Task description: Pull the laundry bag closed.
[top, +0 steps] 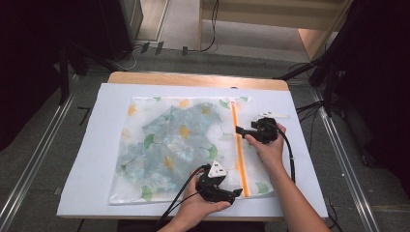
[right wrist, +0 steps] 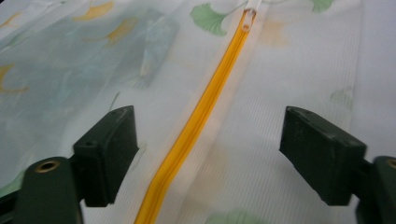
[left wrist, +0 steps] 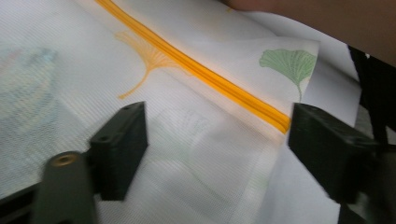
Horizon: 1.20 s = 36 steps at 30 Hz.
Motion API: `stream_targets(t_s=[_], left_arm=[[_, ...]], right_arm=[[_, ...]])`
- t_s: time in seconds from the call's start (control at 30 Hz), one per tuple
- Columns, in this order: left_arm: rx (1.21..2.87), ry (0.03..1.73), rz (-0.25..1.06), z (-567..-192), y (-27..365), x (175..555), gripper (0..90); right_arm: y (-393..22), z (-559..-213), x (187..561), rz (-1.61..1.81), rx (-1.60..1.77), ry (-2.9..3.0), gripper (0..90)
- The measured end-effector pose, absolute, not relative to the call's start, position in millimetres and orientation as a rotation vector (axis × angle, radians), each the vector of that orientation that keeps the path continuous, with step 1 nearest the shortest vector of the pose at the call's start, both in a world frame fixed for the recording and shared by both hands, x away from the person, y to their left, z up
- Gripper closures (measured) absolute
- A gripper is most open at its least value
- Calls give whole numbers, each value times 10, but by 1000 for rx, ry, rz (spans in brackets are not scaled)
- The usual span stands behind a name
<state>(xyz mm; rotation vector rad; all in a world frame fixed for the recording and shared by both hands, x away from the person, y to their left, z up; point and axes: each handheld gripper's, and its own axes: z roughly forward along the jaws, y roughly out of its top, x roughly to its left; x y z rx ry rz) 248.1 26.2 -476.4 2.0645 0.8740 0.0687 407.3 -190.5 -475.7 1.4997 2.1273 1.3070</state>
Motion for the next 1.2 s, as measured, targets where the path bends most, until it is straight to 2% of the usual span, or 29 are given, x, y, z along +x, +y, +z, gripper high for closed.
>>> stream_targets(t_s=[0.1, 0.2, 0.47, 0.63, 0.77, 0.87, 0.97, 1.2], left_arm=[[2073, 878, 134, -4737, 365, 2475, 68], [2063, 904, 154, -4713, 568, 2504, 32], [2009, 964, 179, -4679, 1292, 2545, 33], [2010, 1014, 280, -4606, 1728, 2598, 48], [1979, 1047, 284, -4566, 2065, 2590, 48], [1968, 1050, 350, -4529, 2287, 2537, 48], [1897, 1081, 384, -4452, 2571, 2497, 48], [1800, 1155, 456, -4424, 2959, 2426, 50]], right_arm=[[-1939, -4787, 3853, 1292, 1481, 2135, 132], [-1974, -4806, 3641, 1266, 1426, 2145, 128], [-2056, -4794, 3259, 1264, 1381, 2185, 123], [-2094, -4775, 3027, 1253, 1369, 2198, 123], [-2129, -4740, 2846, 1271, 1351, 2214, 123], [-2164, -4699, 2707, 1239, 1318, 2215, 123], [-2246, -4648, 2603, 1254, 1327, 2181, 123], [-2533, -4574, 2407, 1269, 1375, 2099, 125]])
